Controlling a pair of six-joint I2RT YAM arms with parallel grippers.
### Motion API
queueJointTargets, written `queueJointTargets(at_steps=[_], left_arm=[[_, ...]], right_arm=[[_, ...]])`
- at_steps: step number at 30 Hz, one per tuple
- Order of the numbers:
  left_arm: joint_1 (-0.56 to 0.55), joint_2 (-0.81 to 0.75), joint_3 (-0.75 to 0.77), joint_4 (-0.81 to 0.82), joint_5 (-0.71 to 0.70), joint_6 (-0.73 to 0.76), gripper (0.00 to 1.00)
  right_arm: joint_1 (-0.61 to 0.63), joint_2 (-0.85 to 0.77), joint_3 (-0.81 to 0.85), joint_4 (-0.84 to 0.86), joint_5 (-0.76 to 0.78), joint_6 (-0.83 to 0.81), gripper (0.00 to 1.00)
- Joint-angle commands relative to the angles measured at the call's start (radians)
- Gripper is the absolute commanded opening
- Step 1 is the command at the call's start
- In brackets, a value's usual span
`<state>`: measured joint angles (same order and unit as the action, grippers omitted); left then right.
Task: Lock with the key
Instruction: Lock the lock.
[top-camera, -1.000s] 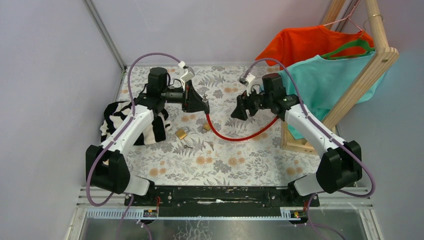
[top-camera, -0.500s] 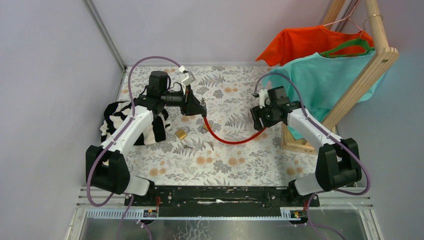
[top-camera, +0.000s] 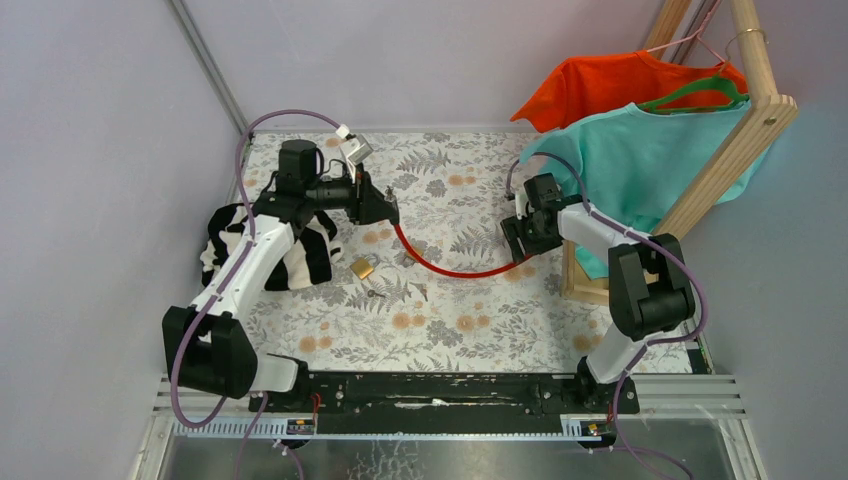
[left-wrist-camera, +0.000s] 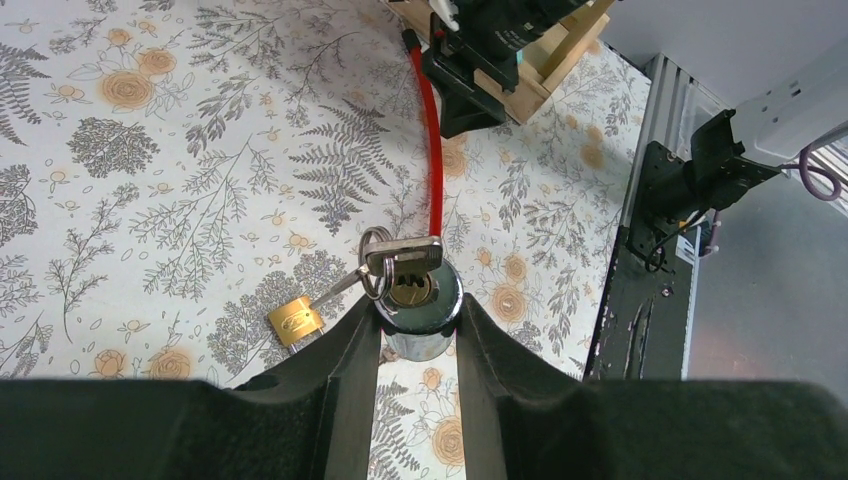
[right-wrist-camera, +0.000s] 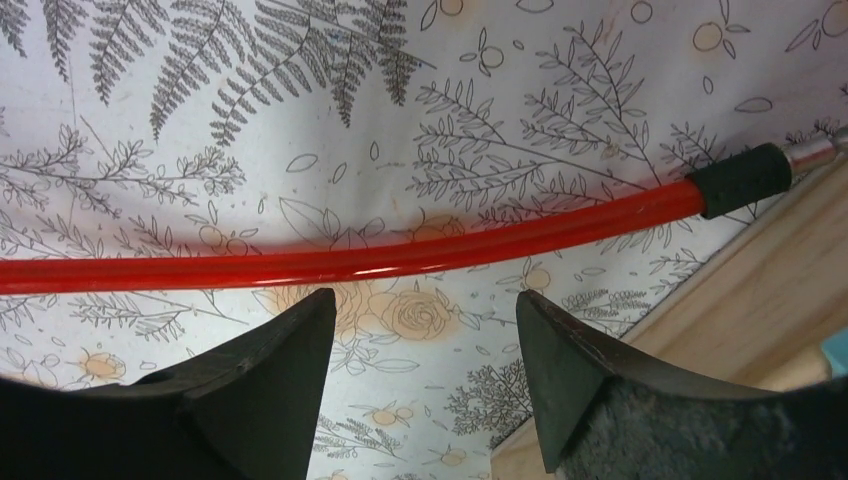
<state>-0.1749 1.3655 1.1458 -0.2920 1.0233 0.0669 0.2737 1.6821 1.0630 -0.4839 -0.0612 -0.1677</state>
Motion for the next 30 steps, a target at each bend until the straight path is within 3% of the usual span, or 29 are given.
queueJointTargets(at_steps=[1,11,30], left_arm=[[0.023,-0.038,0.023,-0.058,0.052,0.056,0.0],[0.051,-0.078,0.108,-0.368,0.096,0.243,0.0],[0.051,-0.134,0.042,-0.382,0.101,0.249,0.0]], right_arm=[[-0.004,0.013,0.058,0.03,0.027,0.021,0.73],[-0.004,0.031,0.053,0.068,0.049,0.041,0.74],[-0.014,0.12,0.104,0.114,0.078,0.09,0.74]])
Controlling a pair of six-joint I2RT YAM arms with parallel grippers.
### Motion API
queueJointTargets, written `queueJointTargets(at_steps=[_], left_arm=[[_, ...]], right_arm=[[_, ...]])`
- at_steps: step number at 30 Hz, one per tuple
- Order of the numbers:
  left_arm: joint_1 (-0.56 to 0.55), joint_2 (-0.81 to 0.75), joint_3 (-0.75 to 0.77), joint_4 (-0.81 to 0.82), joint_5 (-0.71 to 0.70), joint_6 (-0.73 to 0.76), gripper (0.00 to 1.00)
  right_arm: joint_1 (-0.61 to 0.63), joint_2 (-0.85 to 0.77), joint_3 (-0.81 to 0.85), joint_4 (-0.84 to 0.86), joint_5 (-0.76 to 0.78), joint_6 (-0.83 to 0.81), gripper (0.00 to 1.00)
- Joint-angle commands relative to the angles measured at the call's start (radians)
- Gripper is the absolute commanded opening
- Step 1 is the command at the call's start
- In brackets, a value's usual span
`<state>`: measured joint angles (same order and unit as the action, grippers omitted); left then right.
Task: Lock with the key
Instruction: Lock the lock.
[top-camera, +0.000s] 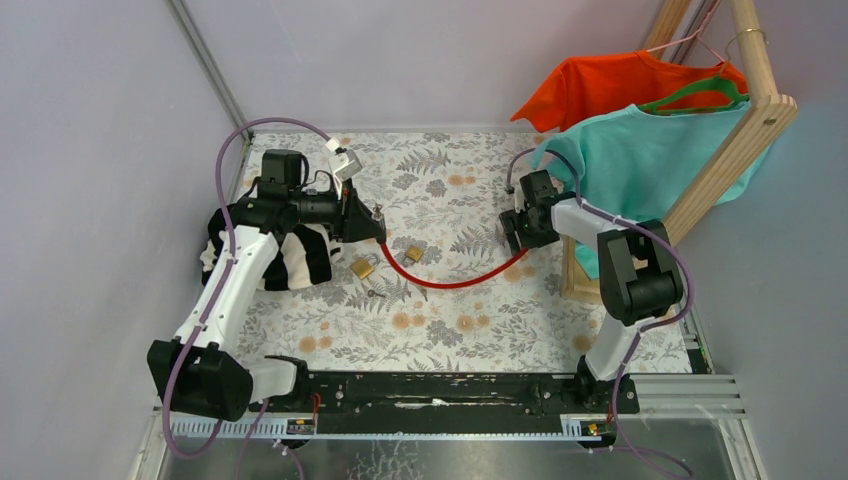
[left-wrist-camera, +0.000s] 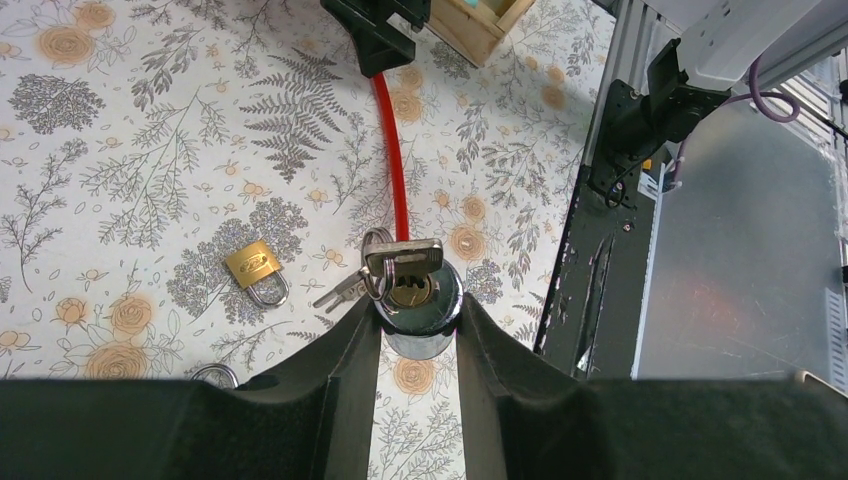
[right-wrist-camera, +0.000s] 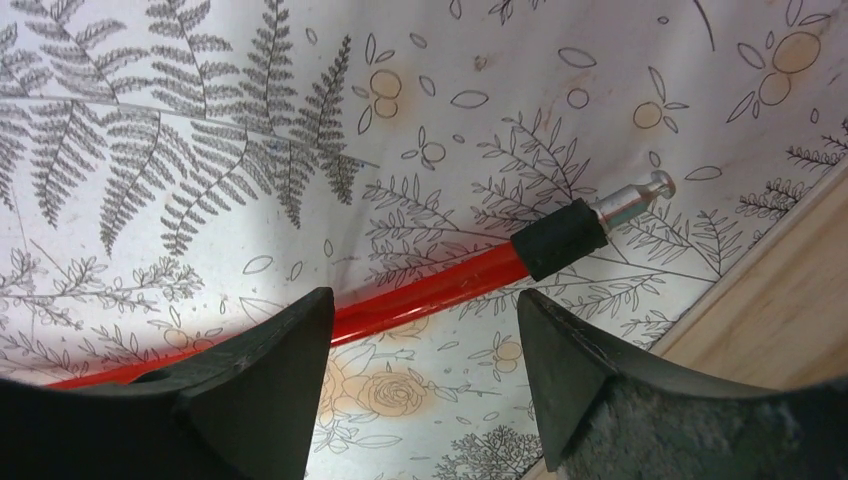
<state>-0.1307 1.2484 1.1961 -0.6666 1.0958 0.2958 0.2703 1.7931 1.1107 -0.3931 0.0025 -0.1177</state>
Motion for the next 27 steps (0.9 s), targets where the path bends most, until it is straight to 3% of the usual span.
queueJointTargets(at_steps=[1,12,27], left_arm=[[0.006,-0.015,-0.01,-0.008,0.031,0.021,0.0],[0.005,-0.021,-0.015,-0.008,0.039,0.019,0.0],[0.006,-0.008,-0.036,0.024,0.052,0.003,0.0]], right_arm=[[-0.014,0.013,0.061,0.026,0.022,0.046,0.74],[-0.054,0.094,0.106,0.034,-0.001,0.071,0.71],[-0.054,0.124,0.082,0.077,-0.02,0.063,0.35]])
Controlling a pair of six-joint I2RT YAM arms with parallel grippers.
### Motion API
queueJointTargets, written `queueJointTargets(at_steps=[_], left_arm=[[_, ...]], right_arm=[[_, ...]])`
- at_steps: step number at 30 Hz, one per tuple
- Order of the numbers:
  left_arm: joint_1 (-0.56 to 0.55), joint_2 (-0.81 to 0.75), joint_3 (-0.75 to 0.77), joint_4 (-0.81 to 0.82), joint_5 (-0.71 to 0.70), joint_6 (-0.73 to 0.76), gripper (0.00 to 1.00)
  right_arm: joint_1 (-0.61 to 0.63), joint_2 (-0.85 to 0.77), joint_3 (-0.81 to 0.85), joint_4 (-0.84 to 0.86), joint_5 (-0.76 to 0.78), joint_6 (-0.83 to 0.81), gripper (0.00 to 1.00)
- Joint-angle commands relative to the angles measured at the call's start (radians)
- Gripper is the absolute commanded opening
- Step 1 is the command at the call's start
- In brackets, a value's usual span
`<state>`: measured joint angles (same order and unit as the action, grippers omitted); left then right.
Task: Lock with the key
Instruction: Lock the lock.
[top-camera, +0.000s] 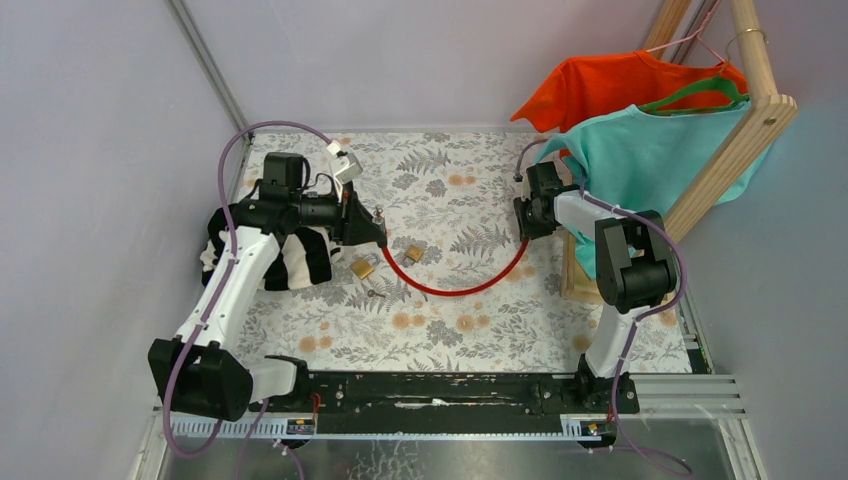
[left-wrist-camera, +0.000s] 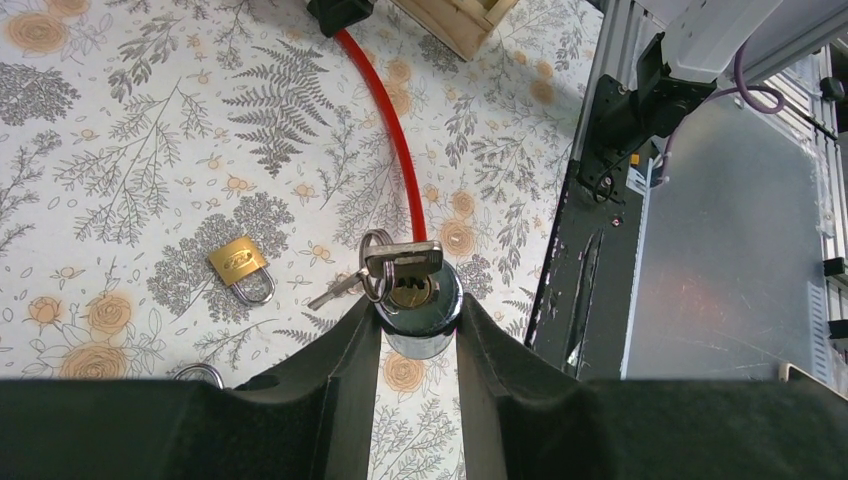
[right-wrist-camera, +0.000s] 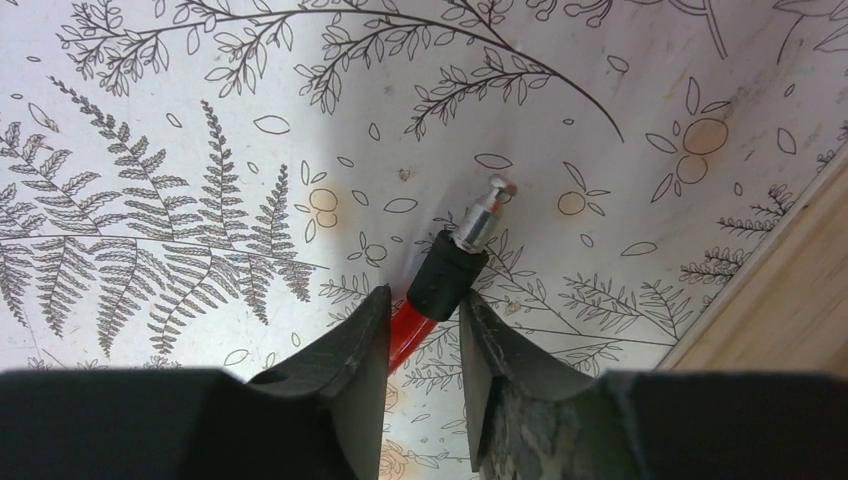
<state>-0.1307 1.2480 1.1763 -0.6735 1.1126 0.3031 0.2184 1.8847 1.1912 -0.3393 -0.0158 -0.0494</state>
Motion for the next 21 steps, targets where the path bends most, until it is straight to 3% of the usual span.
queueJointTargets(at_steps=[1,9,21], left_arm=[[0.006,-0.006,-0.022,0.039,0.035,-0.008,0.0],[-0.003,0.018,-0.066,0.122,-0.044,-0.056,0.0],[-0.016,0.109,-0.088,0.294,-0.13,-0.163,0.0]], right_arm=[[-0.001,0.031,0.002,0.029,0.0,-0.008,0.31],[0.008,-0.02,0.011,0.064,-0.09,-0.049,0.01],[0.114,-0.214,-0.042,0.103,-0.298,-0.209,0.0]])
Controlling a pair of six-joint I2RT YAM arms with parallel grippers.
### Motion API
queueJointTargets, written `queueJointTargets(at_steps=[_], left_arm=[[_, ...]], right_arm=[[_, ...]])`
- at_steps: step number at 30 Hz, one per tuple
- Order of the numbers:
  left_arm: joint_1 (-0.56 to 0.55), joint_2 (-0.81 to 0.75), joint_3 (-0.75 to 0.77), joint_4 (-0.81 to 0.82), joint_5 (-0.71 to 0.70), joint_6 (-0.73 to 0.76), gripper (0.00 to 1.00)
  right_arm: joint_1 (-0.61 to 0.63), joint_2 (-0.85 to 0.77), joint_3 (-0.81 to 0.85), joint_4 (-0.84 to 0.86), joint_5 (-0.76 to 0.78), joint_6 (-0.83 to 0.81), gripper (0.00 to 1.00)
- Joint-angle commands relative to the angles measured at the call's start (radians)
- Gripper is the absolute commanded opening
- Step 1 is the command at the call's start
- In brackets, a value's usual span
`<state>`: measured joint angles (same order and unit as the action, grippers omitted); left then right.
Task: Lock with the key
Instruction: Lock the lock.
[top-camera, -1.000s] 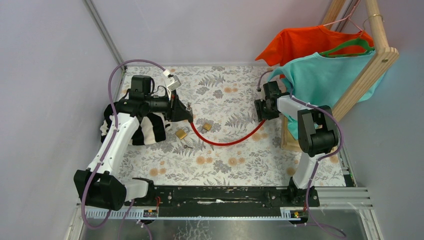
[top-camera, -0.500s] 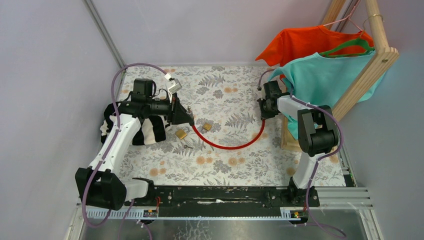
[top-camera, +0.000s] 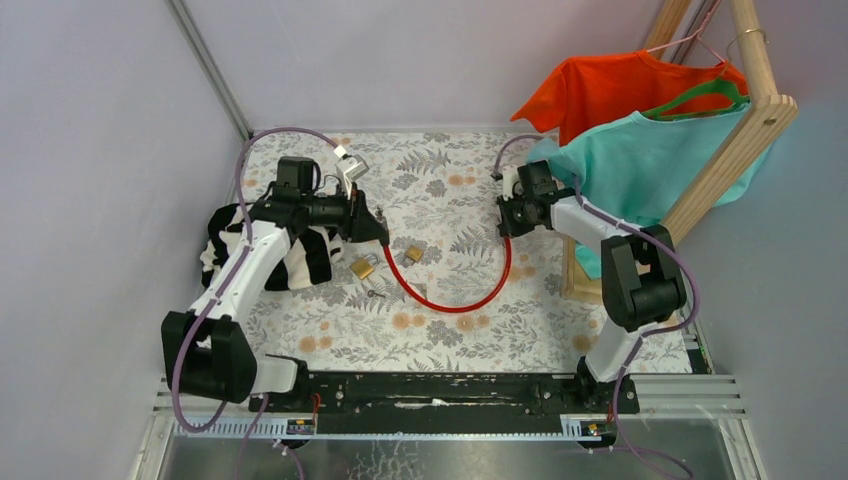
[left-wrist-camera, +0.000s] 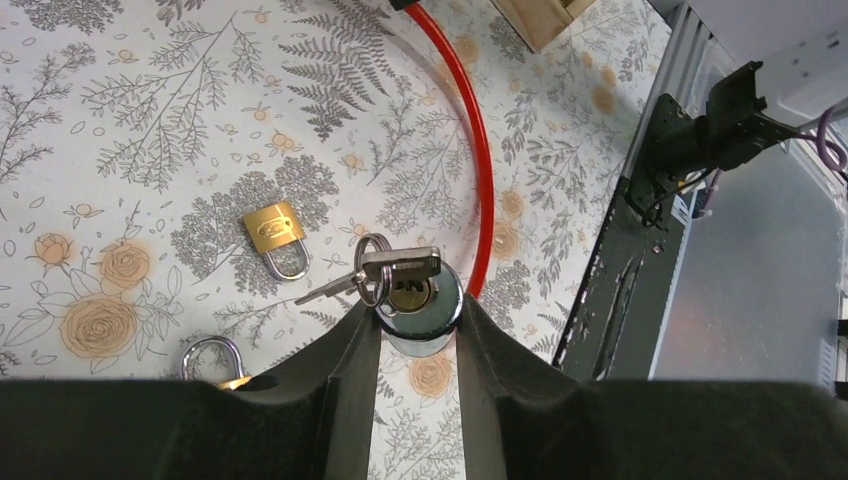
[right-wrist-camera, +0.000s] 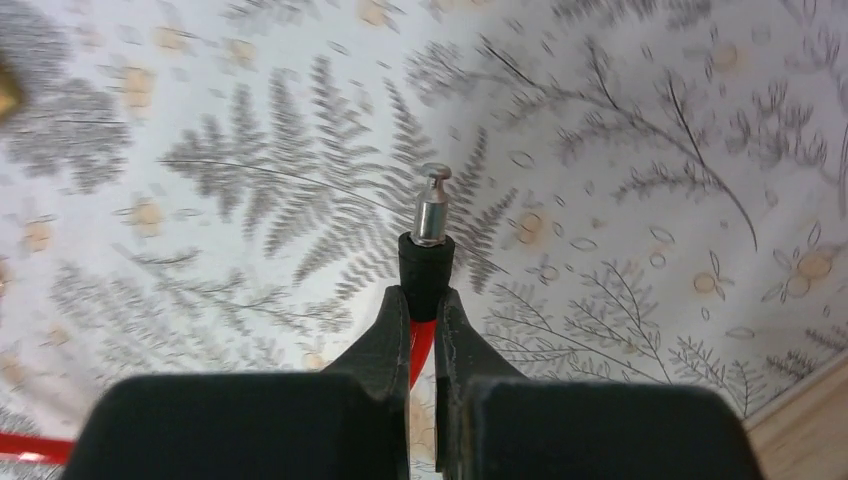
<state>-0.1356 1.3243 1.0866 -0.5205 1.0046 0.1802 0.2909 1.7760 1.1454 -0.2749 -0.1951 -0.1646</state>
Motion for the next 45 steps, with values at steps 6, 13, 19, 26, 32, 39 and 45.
queueJointTargets(at_steps=[6,13,19,26,32,39,45], left_arm=[[-0.054,0.073,0.01,0.172,0.016,0.002,0.0],[-0.115,0.081,0.022,0.206,0.035,0.063,0.0],[-0.138,0.1,0.049,0.206,0.093,0.101,0.0],[-0.172,0.103,0.05,0.208,0.049,0.096,0.0],[-0.183,0.092,0.029,0.231,0.049,0.081,0.0],[-0.187,0.081,0.011,0.252,0.052,0.065,0.0],[-0.192,0.081,0.006,0.254,0.05,0.07,0.0]], right_arm=[[0.083,-0.228,-0.012,0.046,-0.234,-0.182,0.0],[0.141,-0.339,-0.01,0.005,-0.382,-0.288,0.0],[0.216,-0.363,0.041,-0.086,-0.481,-0.308,0.0],[0.314,-0.339,0.097,-0.155,-0.476,-0.33,0.0],[0.37,-0.3,0.153,-0.184,-0.464,-0.331,0.0],[0.403,-0.275,0.176,-0.199,-0.458,-0.332,0.0],[0.412,-0.26,0.189,-0.204,-0.447,-0.334,0.0]])
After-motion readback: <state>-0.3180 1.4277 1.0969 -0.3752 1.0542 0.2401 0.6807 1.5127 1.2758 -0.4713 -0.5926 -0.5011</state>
